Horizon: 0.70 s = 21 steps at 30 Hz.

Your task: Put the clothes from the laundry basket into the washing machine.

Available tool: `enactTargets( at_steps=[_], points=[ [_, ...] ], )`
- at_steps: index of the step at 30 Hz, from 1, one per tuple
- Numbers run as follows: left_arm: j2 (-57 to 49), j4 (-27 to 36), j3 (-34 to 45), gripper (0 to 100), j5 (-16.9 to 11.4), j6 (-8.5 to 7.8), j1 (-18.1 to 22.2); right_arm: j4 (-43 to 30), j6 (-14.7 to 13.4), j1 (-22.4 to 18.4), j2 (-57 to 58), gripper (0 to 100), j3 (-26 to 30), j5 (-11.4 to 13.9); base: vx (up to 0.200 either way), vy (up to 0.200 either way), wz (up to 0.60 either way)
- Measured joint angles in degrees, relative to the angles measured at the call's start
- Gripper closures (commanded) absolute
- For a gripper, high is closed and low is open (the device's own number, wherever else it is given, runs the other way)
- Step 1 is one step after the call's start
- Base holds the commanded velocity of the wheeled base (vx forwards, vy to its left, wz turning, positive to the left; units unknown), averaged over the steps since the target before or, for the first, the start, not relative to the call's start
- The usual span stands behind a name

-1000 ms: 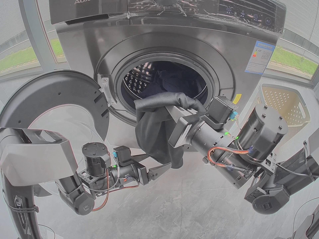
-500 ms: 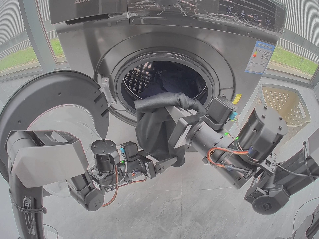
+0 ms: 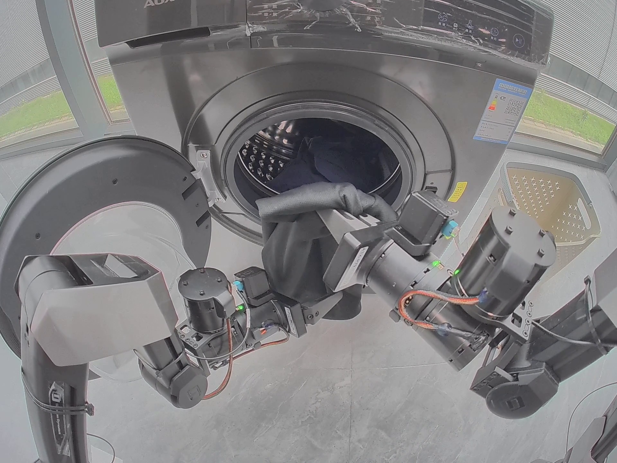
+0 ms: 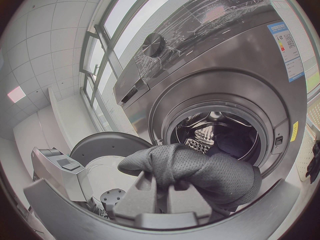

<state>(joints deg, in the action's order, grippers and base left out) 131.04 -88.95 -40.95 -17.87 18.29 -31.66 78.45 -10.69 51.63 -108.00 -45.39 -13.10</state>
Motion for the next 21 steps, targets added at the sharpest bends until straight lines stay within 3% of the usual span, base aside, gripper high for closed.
enactTargets(
  at_steps=[9, 16, 21],
  points=[
    [-0.8, 0.0, 0.9, 100, 0.1, -0.55, -0.5, 0.6, 0.0, -0.6, -0.3, 100, 0.6, 0.0, 0.000, 0.000, 0.00],
    [-5.8, 0.0, 6.4, 100, 0.2, -0.89, -2.8, 0.6, 0.1, -1.0, -0.7, 100, 0.7, 0.0, 0.000, 0.000, 0.00],
    [-11.7, 0.0, 13.4, 100, 1.0, -2.61, -6.3, 0.7, 0.1, -1.4, -1.1, 100, 1.2, 0.2, 0.000, 0.000, 0.00]
  ],
)
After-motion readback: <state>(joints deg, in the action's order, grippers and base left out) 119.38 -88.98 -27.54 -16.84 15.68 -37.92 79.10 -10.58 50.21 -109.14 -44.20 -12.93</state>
